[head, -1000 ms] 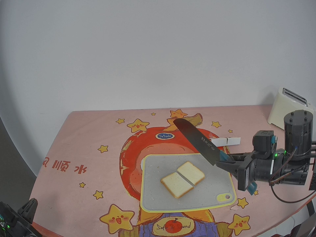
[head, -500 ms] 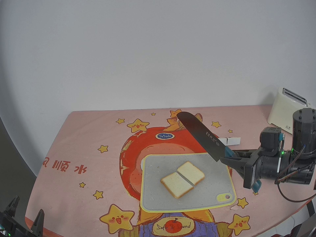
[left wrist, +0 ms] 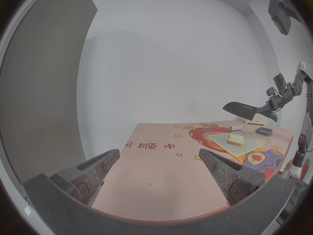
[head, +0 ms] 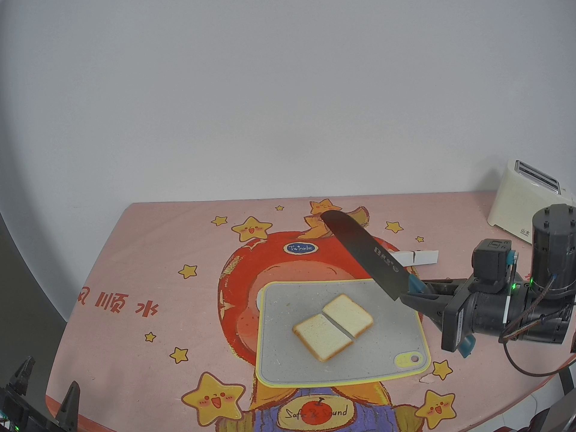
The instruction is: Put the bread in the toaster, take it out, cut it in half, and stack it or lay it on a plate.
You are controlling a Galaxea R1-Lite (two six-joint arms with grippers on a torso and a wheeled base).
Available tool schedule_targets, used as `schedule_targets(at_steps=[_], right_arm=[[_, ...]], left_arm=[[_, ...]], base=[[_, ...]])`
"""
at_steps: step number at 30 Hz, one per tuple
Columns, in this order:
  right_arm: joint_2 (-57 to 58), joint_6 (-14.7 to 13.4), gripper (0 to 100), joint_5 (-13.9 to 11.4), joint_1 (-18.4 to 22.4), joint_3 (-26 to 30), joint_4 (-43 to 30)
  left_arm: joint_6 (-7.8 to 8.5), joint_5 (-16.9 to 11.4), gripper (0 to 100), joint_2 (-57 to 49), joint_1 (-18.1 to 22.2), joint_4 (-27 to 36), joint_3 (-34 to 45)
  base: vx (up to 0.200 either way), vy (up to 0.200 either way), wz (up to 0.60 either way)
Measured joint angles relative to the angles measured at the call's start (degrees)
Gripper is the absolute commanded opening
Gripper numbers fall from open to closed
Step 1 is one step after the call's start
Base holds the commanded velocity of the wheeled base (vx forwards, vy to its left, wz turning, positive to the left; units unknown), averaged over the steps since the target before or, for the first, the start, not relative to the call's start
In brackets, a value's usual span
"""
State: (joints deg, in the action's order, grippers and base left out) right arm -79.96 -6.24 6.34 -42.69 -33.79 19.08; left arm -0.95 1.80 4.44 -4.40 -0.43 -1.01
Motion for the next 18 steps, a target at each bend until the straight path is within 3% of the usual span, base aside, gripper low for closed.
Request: schedule_targets(at_steps=[2,5,11,18], right_arm=[[0.0,-0.1,0,2.5,0.1,0.0,0.0],[0.0,-1.1,0,4.1,1.1,-0.9,0.1],[-0.2,-6.9,0,4.7,5.4,-1.5,-0.1],[-1.2,-8.4,0,5.0,9.5,-1.6,-0.2]], left_arm=[[0.02,0.0,100,0.0,0.0,0.0,0.0],[0.0,0.0,100,0.0,0.0,0.0,0.0],[0.0,0.0,100,0.0,0.0,0.0,0.0],[0.0,0.0,100,0.0,0.2,0.1,0.0]], base=[[0.0,0.0,0.0],[0.0,0.0,0.0],[0.0,0.0,0.0],[0.0,0.0,0.0]])
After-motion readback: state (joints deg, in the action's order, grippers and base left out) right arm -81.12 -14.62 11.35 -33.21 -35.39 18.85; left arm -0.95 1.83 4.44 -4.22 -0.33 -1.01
